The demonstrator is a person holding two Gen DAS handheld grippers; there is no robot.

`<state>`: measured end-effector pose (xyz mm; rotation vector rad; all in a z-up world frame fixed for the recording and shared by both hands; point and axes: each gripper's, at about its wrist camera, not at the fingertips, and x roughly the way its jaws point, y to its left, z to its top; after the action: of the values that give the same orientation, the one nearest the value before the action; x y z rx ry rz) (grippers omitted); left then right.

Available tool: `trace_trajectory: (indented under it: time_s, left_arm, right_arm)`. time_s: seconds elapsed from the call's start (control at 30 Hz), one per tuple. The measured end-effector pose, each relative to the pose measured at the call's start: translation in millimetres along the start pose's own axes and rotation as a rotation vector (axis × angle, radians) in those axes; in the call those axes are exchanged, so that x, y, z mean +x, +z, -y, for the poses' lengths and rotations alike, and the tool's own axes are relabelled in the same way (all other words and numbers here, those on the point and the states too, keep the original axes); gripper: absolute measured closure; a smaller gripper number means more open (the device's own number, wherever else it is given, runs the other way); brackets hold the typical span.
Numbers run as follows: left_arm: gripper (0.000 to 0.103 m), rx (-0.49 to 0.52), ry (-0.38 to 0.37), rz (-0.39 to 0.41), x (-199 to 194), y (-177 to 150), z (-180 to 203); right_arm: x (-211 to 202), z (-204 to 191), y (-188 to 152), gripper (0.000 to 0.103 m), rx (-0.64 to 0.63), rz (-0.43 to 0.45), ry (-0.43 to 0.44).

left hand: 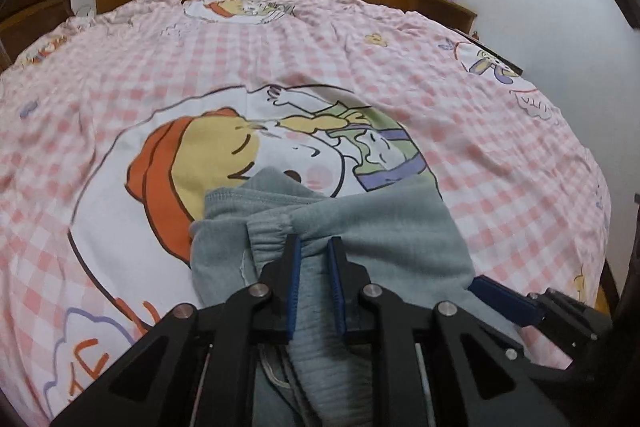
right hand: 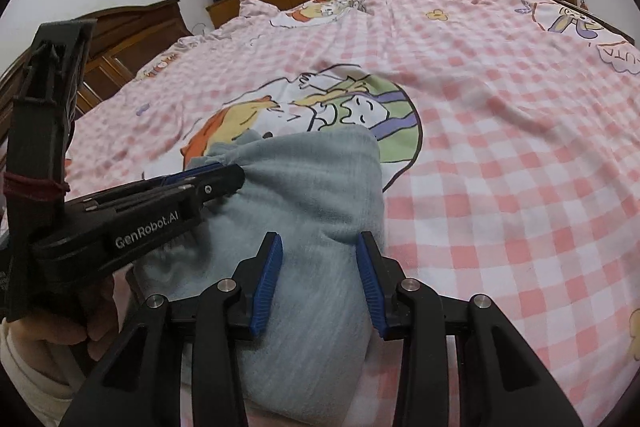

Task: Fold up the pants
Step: 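Fold the pants over with both tools and release onto the bed, then open both tools and withdraw them from the folded pants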

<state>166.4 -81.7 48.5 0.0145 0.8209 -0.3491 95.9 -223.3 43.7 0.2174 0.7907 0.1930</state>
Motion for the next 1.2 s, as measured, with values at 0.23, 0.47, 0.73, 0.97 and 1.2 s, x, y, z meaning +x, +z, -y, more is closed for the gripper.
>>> trace_trajectory:
  time_s: [0.23,0.47,0.73,0.97,1.2]
  left_arm:
    - [0.079,-0.057,-0.015,-0.012,-40,-14,0]
    - [0.058,-0.058,0.025,-0.026,-62,-43,0]
    - [0.044,-0.139,0.038,-0.022,-80,-49,-10]
    - [0.034,-0.105,0.073,-0.027,-106,-61,-3]
    - [0.026,-0.095,0.104,-0.069,-115,-81,0]
  right_arm:
    - [-20,5,1,0.063,0.067,0.006,0.039]
    - [-34,-4,-10,0.063,0.032,0.004,0.010]
    - [-51,-6,-19,0.063,0.046,-0.025,0.009]
    - [-65,-10,-30,0.051,0.066,-0.042,0.027]
    - [-71,-10,-42,0.046,0.074,-0.071,0.032]
